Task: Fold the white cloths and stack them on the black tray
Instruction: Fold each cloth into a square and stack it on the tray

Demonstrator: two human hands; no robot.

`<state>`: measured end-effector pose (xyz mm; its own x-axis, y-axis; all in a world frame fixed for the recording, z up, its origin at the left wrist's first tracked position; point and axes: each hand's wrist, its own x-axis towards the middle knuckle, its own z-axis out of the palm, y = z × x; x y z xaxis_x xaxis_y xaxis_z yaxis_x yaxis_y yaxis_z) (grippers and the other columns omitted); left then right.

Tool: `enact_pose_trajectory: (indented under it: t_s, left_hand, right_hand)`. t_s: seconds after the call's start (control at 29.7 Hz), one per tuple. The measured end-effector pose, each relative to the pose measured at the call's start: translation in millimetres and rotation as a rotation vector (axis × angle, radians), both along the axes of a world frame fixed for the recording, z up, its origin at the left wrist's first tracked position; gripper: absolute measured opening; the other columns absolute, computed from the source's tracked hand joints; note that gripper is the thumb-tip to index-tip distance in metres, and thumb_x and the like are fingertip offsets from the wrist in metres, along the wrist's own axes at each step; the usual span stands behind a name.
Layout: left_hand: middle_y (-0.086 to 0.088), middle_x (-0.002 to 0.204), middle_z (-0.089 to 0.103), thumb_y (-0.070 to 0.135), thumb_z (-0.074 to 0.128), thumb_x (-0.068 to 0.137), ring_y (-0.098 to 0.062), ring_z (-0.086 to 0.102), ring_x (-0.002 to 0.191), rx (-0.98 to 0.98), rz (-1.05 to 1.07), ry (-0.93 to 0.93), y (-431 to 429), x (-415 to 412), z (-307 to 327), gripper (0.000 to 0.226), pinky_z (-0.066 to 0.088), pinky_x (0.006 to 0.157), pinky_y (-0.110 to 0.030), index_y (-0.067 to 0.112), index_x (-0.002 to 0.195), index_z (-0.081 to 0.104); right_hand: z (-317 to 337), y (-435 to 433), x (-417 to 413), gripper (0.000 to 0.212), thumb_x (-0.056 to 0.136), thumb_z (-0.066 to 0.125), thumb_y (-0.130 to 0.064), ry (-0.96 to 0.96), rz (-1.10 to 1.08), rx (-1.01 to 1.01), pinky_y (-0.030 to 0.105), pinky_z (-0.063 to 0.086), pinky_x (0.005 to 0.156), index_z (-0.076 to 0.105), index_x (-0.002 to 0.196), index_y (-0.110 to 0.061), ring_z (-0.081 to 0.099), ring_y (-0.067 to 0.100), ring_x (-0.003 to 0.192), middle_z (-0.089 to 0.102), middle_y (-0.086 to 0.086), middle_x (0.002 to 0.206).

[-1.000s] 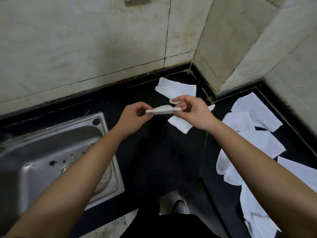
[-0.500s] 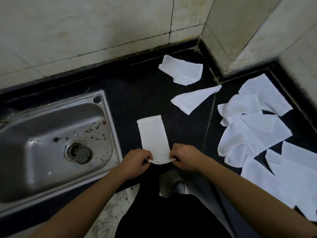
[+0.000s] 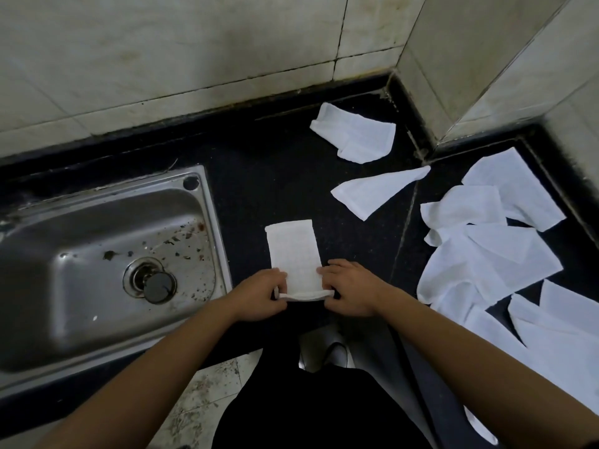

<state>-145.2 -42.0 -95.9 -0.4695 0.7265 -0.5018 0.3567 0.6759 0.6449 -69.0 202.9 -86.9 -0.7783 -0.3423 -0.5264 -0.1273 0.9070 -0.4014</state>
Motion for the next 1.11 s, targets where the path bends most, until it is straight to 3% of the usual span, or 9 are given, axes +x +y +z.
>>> enact_pose_trajectory:
  t_s: [0.13,0.27,0.4,0.5,0.64,0.77,0.98,1.04,1.11]
  left_hand:
    - [-0.005,0.099,0.068,0.020,0.068,0.086,-0.020,0.065,0.092,0.039,0.369,-0.151,3,-28,4,0.009,0.054,0.086,-0.039,0.017,0.094,0.066]
    - [-0.002,0.087,0.068,0.018,0.071,0.088,-0.014,0.062,0.081,0.107,0.712,-0.185,10,-51,1,0.007,0.052,0.074,-0.030,0.013,0.093,0.069]
    - [-0.004,0.099,0.070,0.019,0.074,0.085,-0.017,0.066,0.092,0.112,0.904,-0.148,23,-67,-15,0.021,0.053,0.086,-0.029,0.010,0.105,0.071]
    - [-0.004,0.098,0.068,0.017,0.074,0.086,-0.017,0.063,0.091,0.115,0.985,-0.114,32,-74,-21,0.022,0.051,0.085,-0.027,0.009,0.106,0.070]
    - [-0.001,0.093,0.067,0.018,0.073,0.087,-0.016,0.063,0.088,0.084,0.971,-0.066,37,-78,-26,0.018,0.051,0.082,-0.028,0.011,0.103,0.070]
    - [0.001,0.091,0.066,0.020,0.073,0.086,-0.015,0.063,0.087,0.081,0.985,-0.078,36,-80,-30,0.011,0.050,0.078,-0.027,0.017,0.096,0.068]
    - [0.006,0.084,0.062,0.021,0.070,0.088,-0.011,0.060,0.080,0.061,0.986,-0.037,35,-76,-29,0.010,0.054,0.083,-0.034,0.018,0.094,0.063]
    - [0.004,0.092,0.061,0.027,0.070,0.088,-0.015,0.060,0.088,0.056,0.909,0.063,31,-70,-27,0.019,0.052,0.080,-0.032,0.017,0.101,0.061]
    - [-0.002,0.112,0.057,0.035,0.070,0.086,-0.019,0.055,0.102,0.056,0.671,0.349,22,-65,-28,0.036,0.049,0.082,-0.034,0.016,0.114,0.058]
  right_hand:
    - [6,6,-24,0.013,0.087,0.062,-0.037,-0.068,-0.341,-0.208,0.035,0.052,0.081,0.062,0.091,-0.024,0.059,0.016,0.091,0.063,-0.006,0.093]
    - [0,9,-51,0.005,0.090,0.069,-0.032,-0.086,-0.730,-0.422,0.021,0.049,0.073,0.066,0.091,-0.028,0.064,0.008,0.083,0.069,-0.007,0.091]
    - [-12,9,-74,0.011,0.092,0.069,-0.033,-0.077,-0.918,-0.463,0.012,0.045,0.072,0.071,0.098,-0.024,0.063,0.003,0.087,0.069,-0.009,0.093]
    - [-20,8,-86,0.007,0.092,0.068,-0.032,-0.059,-0.999,-0.425,0.016,0.048,0.076,0.070,0.094,-0.025,0.063,0.004,0.085,0.068,-0.011,0.088]
    - [-29,6,-96,0.005,0.092,0.066,-0.032,-0.057,-1.022,-0.391,0.024,0.050,0.083,0.068,0.093,-0.028,0.063,0.009,0.089,0.066,-0.013,0.088]
    - [-31,2,-101,0.022,0.092,0.066,-0.037,-0.055,-1.038,-0.368,0.024,0.048,0.086,0.068,0.109,-0.023,0.060,0.008,0.092,0.063,-0.012,0.090]
    - [-34,-5,-102,0.020,0.093,0.063,-0.042,0.028,-0.963,-0.236,0.028,0.052,0.076,0.067,0.105,-0.026,0.064,0.011,0.089,0.065,-0.010,0.089]
    - [-33,-9,-99,0.025,0.096,0.059,-0.041,0.122,-0.846,-0.182,0.032,0.053,0.077,0.063,0.114,-0.025,0.062,0.011,0.091,0.064,-0.008,0.099]
    - [-33,-7,-93,0.034,0.097,0.056,-0.041,0.341,-0.579,-0.113,0.038,0.053,0.080,0.060,0.123,-0.021,0.060,0.017,0.097,0.060,-0.001,0.115]
